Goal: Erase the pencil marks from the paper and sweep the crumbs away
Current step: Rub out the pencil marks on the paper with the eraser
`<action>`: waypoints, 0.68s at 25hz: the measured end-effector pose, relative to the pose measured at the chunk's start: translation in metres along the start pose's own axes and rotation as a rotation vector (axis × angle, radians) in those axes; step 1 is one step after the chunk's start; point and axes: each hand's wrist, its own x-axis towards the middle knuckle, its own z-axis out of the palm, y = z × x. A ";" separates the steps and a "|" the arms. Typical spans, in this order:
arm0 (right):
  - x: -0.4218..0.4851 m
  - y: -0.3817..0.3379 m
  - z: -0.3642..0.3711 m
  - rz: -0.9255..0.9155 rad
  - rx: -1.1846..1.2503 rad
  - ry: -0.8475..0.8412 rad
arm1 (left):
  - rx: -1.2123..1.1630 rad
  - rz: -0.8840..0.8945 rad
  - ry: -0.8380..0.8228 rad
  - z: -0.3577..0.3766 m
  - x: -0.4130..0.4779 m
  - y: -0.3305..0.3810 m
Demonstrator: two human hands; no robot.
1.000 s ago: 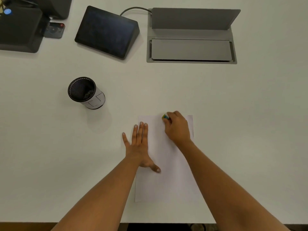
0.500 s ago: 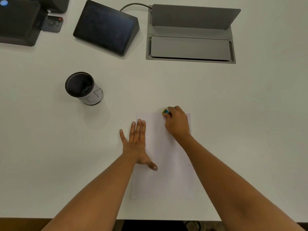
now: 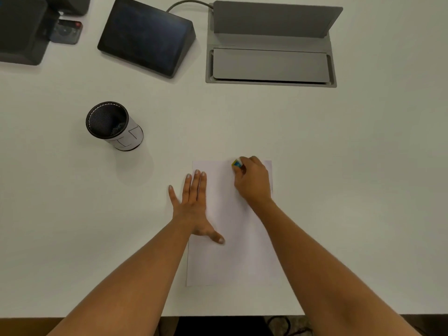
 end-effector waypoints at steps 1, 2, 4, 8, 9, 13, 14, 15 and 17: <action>-0.009 -0.003 0.001 0.016 0.025 0.023 | 0.000 0.002 0.000 0.000 0.000 0.000; -0.025 -0.006 0.004 0.014 0.037 0.015 | -0.002 0.003 -0.002 0.001 -0.001 0.000; -0.069 -0.012 0.010 -0.054 0.015 -0.094 | 0.004 0.002 -0.002 0.001 0.000 0.000; -0.044 -0.004 0.007 -0.072 -0.060 -0.135 | 0.000 0.001 -0.008 -0.001 0.000 0.001; -0.025 -0.003 0.005 -0.027 -0.069 -0.095 | -0.004 0.004 -0.002 0.000 0.000 0.000; -0.021 -0.015 0.008 0.080 0.062 0.045 | -0.012 0.005 -0.001 0.000 -0.001 0.001; -0.042 -0.020 0.012 0.038 0.083 0.006 | 0.000 0.005 0.000 0.001 -0.001 0.001; -0.064 -0.023 0.014 -0.033 0.086 -0.063 | 0.012 0.003 0.004 0.002 -0.001 0.000; -0.074 -0.009 0.010 -0.123 0.056 -0.143 | 0.004 0.003 0.007 0.000 0.000 0.000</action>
